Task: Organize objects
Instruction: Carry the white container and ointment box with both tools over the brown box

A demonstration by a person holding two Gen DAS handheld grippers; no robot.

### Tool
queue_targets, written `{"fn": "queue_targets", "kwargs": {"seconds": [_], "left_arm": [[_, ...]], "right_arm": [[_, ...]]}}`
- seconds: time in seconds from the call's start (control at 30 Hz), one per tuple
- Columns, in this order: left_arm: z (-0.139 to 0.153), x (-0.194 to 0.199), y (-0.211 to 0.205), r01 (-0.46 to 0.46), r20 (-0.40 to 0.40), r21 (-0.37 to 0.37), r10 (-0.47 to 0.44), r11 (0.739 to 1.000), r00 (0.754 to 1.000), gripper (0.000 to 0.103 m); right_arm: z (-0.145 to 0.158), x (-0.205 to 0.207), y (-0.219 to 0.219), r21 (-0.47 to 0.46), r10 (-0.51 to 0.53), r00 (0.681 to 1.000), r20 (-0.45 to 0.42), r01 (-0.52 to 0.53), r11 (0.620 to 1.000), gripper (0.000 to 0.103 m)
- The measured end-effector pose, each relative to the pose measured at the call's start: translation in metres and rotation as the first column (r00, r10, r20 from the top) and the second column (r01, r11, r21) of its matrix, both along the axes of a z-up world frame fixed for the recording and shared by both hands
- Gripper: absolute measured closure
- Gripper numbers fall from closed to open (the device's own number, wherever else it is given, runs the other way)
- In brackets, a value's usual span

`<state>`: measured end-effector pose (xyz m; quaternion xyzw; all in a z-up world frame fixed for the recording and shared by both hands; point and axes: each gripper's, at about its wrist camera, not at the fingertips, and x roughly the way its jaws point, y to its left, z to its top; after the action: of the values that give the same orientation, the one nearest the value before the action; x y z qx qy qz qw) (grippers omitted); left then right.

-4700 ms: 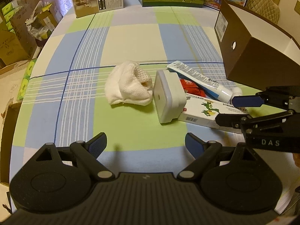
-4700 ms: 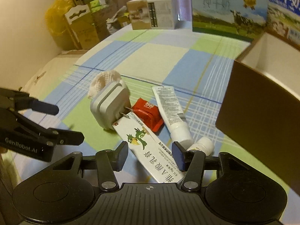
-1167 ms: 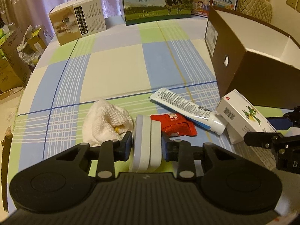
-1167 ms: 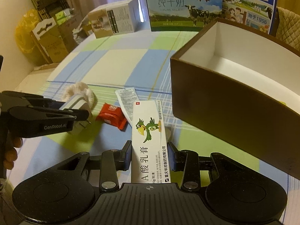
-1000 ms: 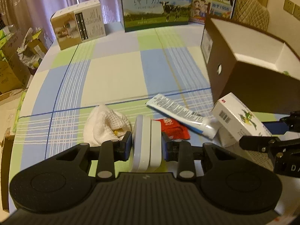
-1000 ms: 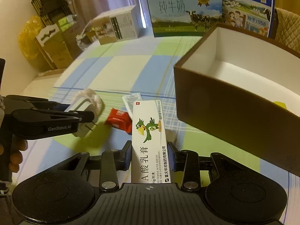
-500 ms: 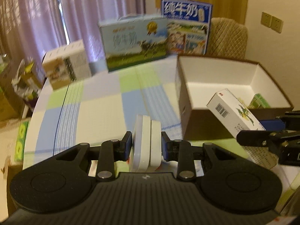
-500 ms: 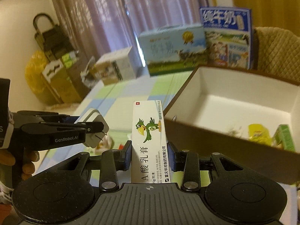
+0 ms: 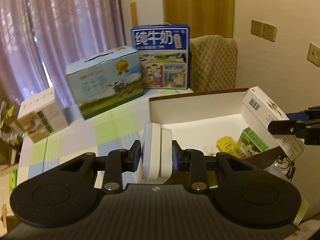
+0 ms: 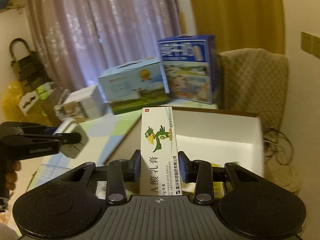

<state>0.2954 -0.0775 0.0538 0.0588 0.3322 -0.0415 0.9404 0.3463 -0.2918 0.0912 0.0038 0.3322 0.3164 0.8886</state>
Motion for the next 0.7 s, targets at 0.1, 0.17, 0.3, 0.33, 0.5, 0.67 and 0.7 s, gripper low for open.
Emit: {"fn": "queue_targets", "kwargs": {"seconds": [0.1, 0.17, 0.3, 0.33, 0.5, 0.67, 0.7], "left_arm": [[-0.001, 0.016, -0.014, 0.022, -0.009, -0.004, -0.022, 1.000, 1.000, 0.075], [-0.003, 0.026, -0.023, 0.034, -0.022, -0.007, -0.034, 0.999, 0.999, 0.075], [-0.011, 0.045, -0.041, 0.057, -0.044, -0.002, -0.057, 0.998, 0.997, 0.075], [-0.013, 0.050, -0.045, 0.063, -0.050, -0.002, -0.063, 0.998, 0.997, 0.075], [-0.027, 0.078, -0.061, 0.079, -0.087, 0.003, -0.078, 0.997, 0.993, 0.075], [-0.049, 0.109, -0.072, 0.083, -0.133, 0.028, -0.079, 0.996, 0.988, 0.075], [-0.054, 0.115, -0.074, 0.081, -0.144, 0.034, -0.076, 0.996, 0.987, 0.075]], "right_arm": [[-0.001, 0.015, -0.015, -0.014, -0.032, 0.999, -0.008, 0.032, 0.999, 0.068], [-0.004, 0.024, -0.024, -0.013, -0.048, 0.999, -0.021, 0.048, 0.999, 0.068], [-0.010, 0.041, -0.034, 0.004, -0.072, 0.996, -0.056, 0.072, 0.997, 0.068], [-0.013, 0.046, -0.035, 0.009, -0.076, 0.995, -0.068, 0.077, 0.997, 0.068], [-0.031, 0.071, -0.037, 0.022, -0.097, 0.986, -0.135, 0.101, 0.995, 0.068], [-0.059, 0.100, -0.025, 0.014, -0.128, 0.968, -0.215, 0.135, 0.991, 0.068], [-0.064, 0.105, -0.022, 0.013, -0.135, 0.963, -0.232, 0.142, 0.990, 0.068]]}}
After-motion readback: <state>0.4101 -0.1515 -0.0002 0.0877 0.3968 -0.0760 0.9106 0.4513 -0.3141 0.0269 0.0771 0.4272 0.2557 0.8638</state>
